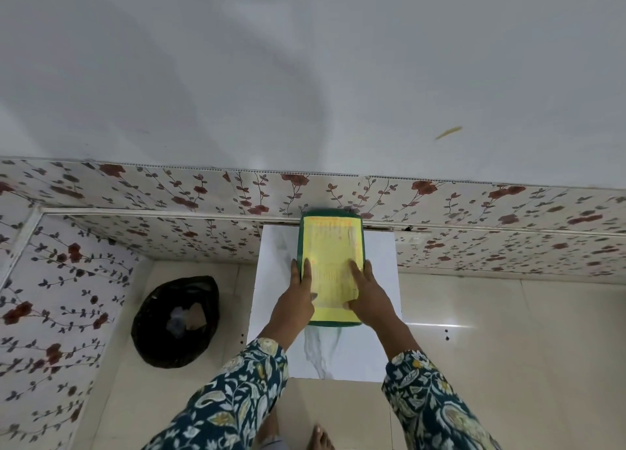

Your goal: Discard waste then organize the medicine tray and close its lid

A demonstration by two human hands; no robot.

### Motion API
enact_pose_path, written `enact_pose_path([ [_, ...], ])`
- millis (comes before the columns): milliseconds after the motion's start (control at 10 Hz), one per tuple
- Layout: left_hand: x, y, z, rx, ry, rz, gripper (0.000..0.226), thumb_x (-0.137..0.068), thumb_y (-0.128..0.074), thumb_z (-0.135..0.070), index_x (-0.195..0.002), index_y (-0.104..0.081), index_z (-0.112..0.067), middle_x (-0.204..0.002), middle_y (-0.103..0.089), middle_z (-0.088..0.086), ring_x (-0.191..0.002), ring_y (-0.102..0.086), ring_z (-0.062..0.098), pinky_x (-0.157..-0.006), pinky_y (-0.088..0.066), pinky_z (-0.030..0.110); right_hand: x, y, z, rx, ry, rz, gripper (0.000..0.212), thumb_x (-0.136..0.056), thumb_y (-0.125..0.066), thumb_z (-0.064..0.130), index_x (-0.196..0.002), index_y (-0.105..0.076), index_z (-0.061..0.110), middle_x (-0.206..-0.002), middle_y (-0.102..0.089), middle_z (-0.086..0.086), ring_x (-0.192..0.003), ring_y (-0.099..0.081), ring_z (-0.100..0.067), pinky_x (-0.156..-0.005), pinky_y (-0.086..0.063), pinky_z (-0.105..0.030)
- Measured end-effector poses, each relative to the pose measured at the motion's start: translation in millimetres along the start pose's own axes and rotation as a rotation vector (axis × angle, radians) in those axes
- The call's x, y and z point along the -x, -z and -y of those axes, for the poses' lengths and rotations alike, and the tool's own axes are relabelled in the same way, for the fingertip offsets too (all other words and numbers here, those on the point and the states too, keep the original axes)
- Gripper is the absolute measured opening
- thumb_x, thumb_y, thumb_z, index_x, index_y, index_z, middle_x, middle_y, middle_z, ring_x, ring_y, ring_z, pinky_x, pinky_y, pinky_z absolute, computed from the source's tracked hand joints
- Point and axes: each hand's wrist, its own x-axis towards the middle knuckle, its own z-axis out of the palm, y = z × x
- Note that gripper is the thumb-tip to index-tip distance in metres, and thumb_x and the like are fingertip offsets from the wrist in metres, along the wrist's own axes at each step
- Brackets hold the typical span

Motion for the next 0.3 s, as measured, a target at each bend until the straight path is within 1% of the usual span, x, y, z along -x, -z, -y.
enact_pose_path([
  [100, 0.2, 5.2, -2.9, 0.014, 0.013, 0.048, 0.074, -0.096, -0.042, -0.009, -0.147, 0.01, -0.017, -0.159, 0.016, 0.01, -0.12, -0.055, 0.026, -0.089, -0.052, 0.032, 4.6, 2.0, 0.9, -0.036, -0.014, 0.009, 0.085, -0.083, -0.062, 0.009, -0.147, -0.009, 0.023, -0.159, 0.001, -0.009, -0.136, -0.036, -0.033, -0.102, -0.046, -0.043],
  [200, 7.7, 19.6, -9.4, 0.087, 0.059, 0.011, 0.067, -0.097, -0.041, -0.014, -0.148, 0.003, -0.013, -0.16, 0.008, 0.007, -0.141, -0.03, 0.028, -0.107, -0.042, 0.041, 17.1, 7.6, 3.6, -0.122, 0.007, -0.097, 0.07, -0.088, -0.057, 0.016, -0.146, -0.018, 0.022, -0.158, -0.012, -0.01, -0.14, -0.028, -0.031, -0.11, -0.034, -0.045],
  [300, 27.6, 43.6, -16.6, 0.164, -0.007, -0.171, 0.049, -0.096, -0.04, -0.013, -0.143, -0.026, -0.015, -0.154, -0.031, 0.009, -0.132, -0.044, 0.029, -0.103, -0.044, 0.042, 47.0, 26.0, 16.8, -0.224, 0.11, -0.314, 0.053, -0.093, -0.05, 0.018, -0.142, -0.031, 0.017, -0.153, -0.032, -0.007, -0.141, -0.026, -0.023, -0.115, -0.024, -0.037],
])
